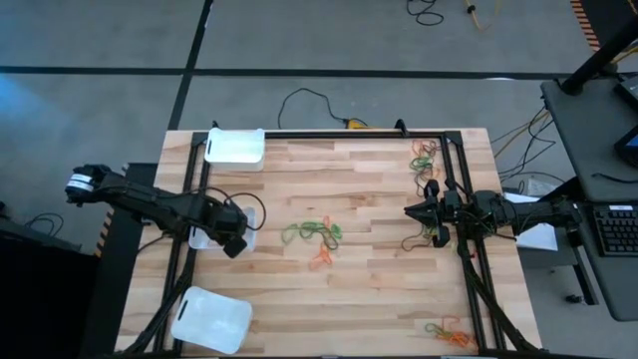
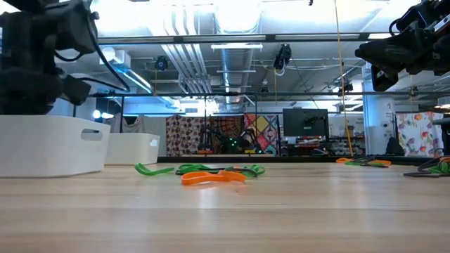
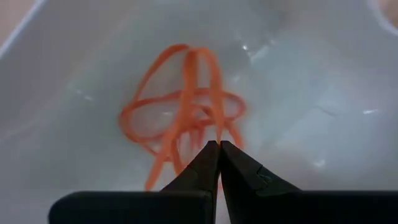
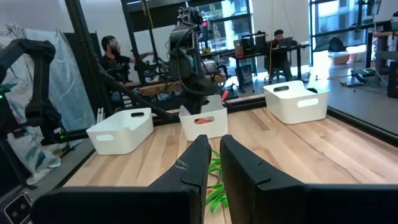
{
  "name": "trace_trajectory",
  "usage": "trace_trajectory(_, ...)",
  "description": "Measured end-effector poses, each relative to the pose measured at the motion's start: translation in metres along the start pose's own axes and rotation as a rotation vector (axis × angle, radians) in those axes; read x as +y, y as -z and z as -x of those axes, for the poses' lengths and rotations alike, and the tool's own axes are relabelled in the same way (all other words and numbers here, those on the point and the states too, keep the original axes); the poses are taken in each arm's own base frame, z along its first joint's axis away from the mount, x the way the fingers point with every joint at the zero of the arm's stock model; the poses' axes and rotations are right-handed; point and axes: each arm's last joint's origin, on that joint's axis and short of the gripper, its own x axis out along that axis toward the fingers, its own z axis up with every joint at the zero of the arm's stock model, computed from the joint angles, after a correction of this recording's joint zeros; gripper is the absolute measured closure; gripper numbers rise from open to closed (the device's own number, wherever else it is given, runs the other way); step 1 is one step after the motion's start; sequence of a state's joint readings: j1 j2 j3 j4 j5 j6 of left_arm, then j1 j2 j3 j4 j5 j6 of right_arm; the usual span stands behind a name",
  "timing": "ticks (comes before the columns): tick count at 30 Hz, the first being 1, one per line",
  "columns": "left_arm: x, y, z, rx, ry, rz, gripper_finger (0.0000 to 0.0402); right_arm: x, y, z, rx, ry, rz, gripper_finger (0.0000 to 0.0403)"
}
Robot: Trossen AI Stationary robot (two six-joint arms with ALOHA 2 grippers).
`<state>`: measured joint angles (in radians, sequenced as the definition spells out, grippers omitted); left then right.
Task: Sort rubber bands into baskets
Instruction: Put the orange rubber band into the middle white bin
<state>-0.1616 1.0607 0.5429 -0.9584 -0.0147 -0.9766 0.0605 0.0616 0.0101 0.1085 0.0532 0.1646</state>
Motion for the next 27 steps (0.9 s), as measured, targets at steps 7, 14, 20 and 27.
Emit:
trace_trajectory(7, -0.002, -0.004, 0.01, -0.085, -0.01, -0.025, 0.0373, 0.0, 0.0, 0.0, 0.0, 0.0, 0.0, 0.0369)
trace_trajectory(14, -0.004, -0.007, 0.037, -0.09, -0.033, -0.101, 0.029, 0.0, 0.0, 0.0, 0.0, 0.0, 0.0, 0.0369)
trace_trajectory(20, -0.018, -0.018, 0.073, -0.2, 0.051, -0.166, 0.0226, 0.0, 0.0, 0.0, 0.0, 0.0, 0.0, 0.0369)
trace_trajectory(27, -0.05, -0.052, 0.134, -0.724, 0.168, -0.201, 0.0203, 0.0, 0.0, 0.0, 0.0, 0.0, 0.0, 0.0369)
